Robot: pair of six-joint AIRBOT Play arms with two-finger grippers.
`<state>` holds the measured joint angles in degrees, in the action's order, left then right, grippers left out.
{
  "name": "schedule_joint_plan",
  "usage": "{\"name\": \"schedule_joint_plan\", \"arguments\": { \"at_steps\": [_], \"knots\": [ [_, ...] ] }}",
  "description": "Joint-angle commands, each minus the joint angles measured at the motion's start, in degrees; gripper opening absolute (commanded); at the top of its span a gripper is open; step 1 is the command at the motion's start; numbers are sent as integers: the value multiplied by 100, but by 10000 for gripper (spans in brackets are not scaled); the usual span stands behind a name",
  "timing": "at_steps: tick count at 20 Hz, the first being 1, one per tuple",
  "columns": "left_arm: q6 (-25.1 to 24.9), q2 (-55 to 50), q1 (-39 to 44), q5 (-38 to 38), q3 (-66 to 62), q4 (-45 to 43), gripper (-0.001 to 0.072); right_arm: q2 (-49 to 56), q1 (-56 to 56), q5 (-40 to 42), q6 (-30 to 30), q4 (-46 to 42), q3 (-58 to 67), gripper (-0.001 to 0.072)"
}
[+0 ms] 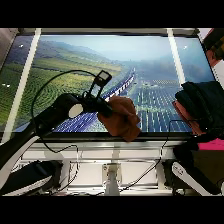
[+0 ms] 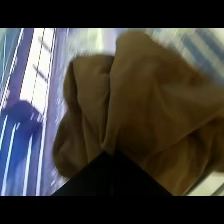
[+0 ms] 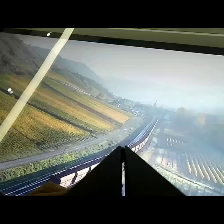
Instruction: Fold the clothes and pants, and hang the long-sleeved shirts on hangers.
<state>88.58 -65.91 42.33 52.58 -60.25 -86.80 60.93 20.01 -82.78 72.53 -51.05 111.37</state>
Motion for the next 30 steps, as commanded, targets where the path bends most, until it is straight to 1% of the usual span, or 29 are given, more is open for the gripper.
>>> {"name": "schedule_joint_plan", "arguments": {
  "at_steps": [1, 2, 4, 5, 6, 9, 10, 12, 13, 14, 15, 16, 17, 18, 19, 20, 21, 23, 26, 28, 29, 30],
  "knots": [
    [-24, -85, -26, 1884, -2, -1574, 23, -2, -4, 52, 2, 2, 0, 18],
    [-22, -59, -61, 2131, 2, -2046, 23, 0, -4, -68, 2, -2, 0, 18],
    [-26, 52, -249, 2214, 2, -2518, 22, 33, -7, -461, -11, -28, -2, 18],
    [-33, 116, -352, 2218, 2, -2579, 23, 55, -7, -638, -98, -35, -24, 19],
    [-149, 179, -461, 2284, 2, -2590, 23, 48, -7, -662, -227, -37, -140, 18],
    [-791, 251, -713, 2887, 2, -2590, 23, 50, -7, -673, -326, -35, -811, 18],
    [-831, 251, -796, 2957, 2, -2588, 23, 50, -7, -693, -337, -33, -1115, 18],
    [-828, 240, -905, 2953, 2, -2586, 23, 50, -7, -765, -662, 4, -1849, 19],
    [-828, 234, -940, 2953, 2, -2575, 36, 48, -7, -765, -789, 20, -2197, 19],
    [-828, 234, -953, 2951, 2, -2570, 114, 48, -7, -756, -949, 125, -2599, 19],
    [-826, 234, -957, 2951, 2, -2570, 236, 48, -7, -726, -1069, 291, -2992, 19],
    [-828, 234, -957, 2944, 2, -2575, 363, 50, -7, -651, -1091, 487, -3401, 39],
    [-828, 234, -957, 2916, 2, -2575, 462, 50, -9, -575, -1093, 721, -3851, 108],
    [-828, 234, -957, 2898, 2, -2575, 503, 50, -46, -542, -1132, 868, -4249, 223],
    [-828, 234, -957, 2889, 2, -2575, 503, 50, -146, -446, -1165, 887, -4634, 348],
    [-828, 234, -957, 2868, 2, -2575, 503, 50, -308, -332, -1165, 881, -4986, 423],
    [-828, 234, -957, 2839, 2, -2570, 503, 50, -503, -251, -1165, 883, -5283, 475],
    [-826, 234, -957, 2750, 2, -2568, 503, 52, -1027, 28, -1180, 846, -5836, 483],
    [-654, 234, -955, 2463, 2, -2420, 502, 52, -2046, 994, -1180, 715, -6535, 482],
    [-413, 234, -944, 2074, 2, -1775, 503, 52, -2682, 1725, -1178, 518, -6738, 482],
    [-422, 234, -903, 1958, 2, -1394, 503, 50, -2914, 1989, -1174, 428, -6743, 482],
    [-540, 234, -807, 1910, 2, -1099, 503, 50, -3056, 2173, -1174, 431, -6732, 482]
  ]
}}
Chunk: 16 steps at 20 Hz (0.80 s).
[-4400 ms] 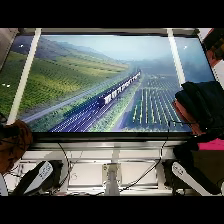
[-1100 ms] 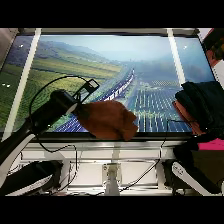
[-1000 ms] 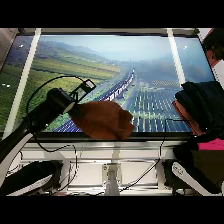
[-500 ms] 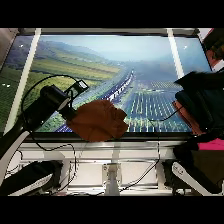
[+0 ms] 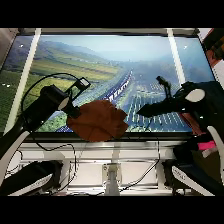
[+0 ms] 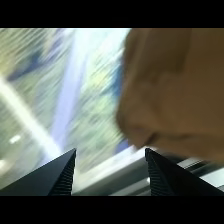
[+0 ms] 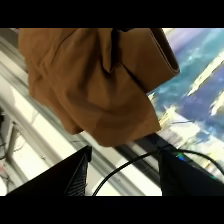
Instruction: Fold the clothes and pants, and hang the long-sleeved shirts on hangers.
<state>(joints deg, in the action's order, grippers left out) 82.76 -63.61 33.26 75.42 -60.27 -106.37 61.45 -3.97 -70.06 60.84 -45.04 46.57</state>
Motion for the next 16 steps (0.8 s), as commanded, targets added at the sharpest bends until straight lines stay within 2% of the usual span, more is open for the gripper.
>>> {"name": "schedule_joint_plan", "arguments": {
  "at_steps": [1, 4, 5, 11, 13, 16],
  "knots": [
    [-138, 4, 229, -369, 4, 1008, 505, -2, -741, 1069, 0, -168, -251, 482],
    [-1408, -13, 828, -442, 11, 1064, 504, -2, -748, 1340, 2, -216, -251, 482],
    [-1692, -52, 1038, -472, 11, 1064, 504, -2, -745, 1438, 4, -275, -251, 482],
    [-1952, -772, 1985, -468, 26, 1040, 503, -2, -745, 1526, 2, -372, -251, 482],
    [-2181, -997, 2142, -448, 26, 1040, 504, -2, -745, 1526, 4, -444, -251, 482],
    [-2221, -1266, 2225, -483, 26, 1038, 505, -2, -745, 1523, 4, -511, -251, 482]
  ]
}}
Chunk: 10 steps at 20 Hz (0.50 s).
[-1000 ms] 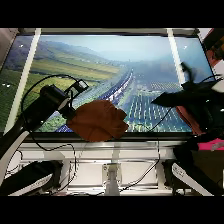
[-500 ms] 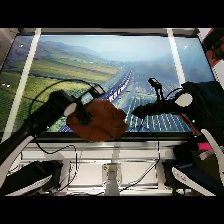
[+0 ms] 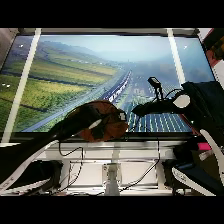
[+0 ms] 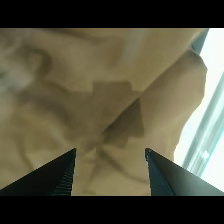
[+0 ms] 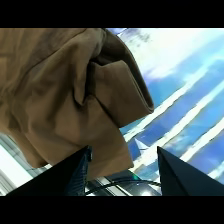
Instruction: Fold the clothes and pants, and hang the long-sleeved shirts on hangers.
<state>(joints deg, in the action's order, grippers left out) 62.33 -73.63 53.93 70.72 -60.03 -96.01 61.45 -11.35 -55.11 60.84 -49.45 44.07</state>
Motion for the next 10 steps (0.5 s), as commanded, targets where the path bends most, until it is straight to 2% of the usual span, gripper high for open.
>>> {"name": "schedule_joint_plan", "arguments": {
  "at_steps": [1, 6, 8, 9, 10],
  "knots": [
    [-175, -348, 155, -68, 4, -28, 505, -2, -7, 31, 4, -70, -2, 482],
    [-138, -748, 155, -927, 4, -505, 501, -2, -7, 24, 15, -68, -2, 481],
    [256, -833, 155, -1233, 2, -811, 460, -2, -7, 20, 17, -68, -2, 481],
    [531, -835, 155, -1303, 2, -1064, 391, -2, -7, 22, 17, -68, -2, 480],
    [734, -826, 155, -1303, 2, -1329, 260, -2, -7, 26, 20, -68, -2, 480]
  ]
}}
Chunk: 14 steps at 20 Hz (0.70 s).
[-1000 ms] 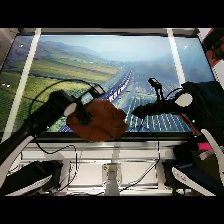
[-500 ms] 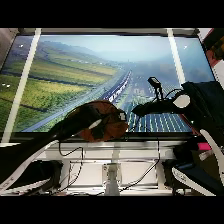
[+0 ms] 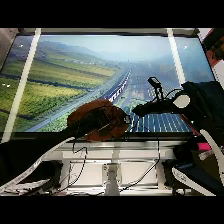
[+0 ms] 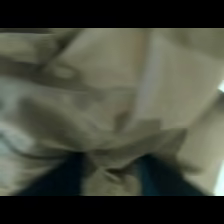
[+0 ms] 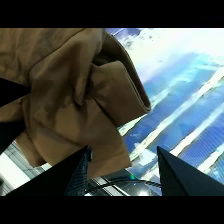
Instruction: Fold the clothes and pants, and hang the long-sleeved shirts on hangers.
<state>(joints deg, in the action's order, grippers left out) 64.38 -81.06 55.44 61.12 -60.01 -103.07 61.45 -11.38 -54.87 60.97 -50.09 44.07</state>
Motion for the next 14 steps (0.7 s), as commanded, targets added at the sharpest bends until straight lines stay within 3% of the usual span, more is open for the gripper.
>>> {"name": "schedule_joint_plan", "arguments": {
  "at_steps": [1, 2, 3, 9, 12, 14],
  "knots": [
    [671, -70, 4, -323, 0, -826, 137, -2, -7, 7, 17, -2, -4, 480],
    [706, -37, 2, -319, -2, -885, 49, -2, -4, 11, 50, -2, -4, 480],
    [708, 28, 2, -332, -2, -881, 24, -2, -7, 20, 50, -2, -4, 478],
    [1117, 966, -52, -800, -2, -887, 23, -2, -11, 267, 136, 17, -4, 473],
    [1668, 1624, -114, -863, 0, -925, 23, -2, -11, 302, 227, 35, -4, 473],
    [2048, 2041, -251, -824, 0, -931, 23, 4, -11, 341, 605, 35, -9, 476]
  ]
}}
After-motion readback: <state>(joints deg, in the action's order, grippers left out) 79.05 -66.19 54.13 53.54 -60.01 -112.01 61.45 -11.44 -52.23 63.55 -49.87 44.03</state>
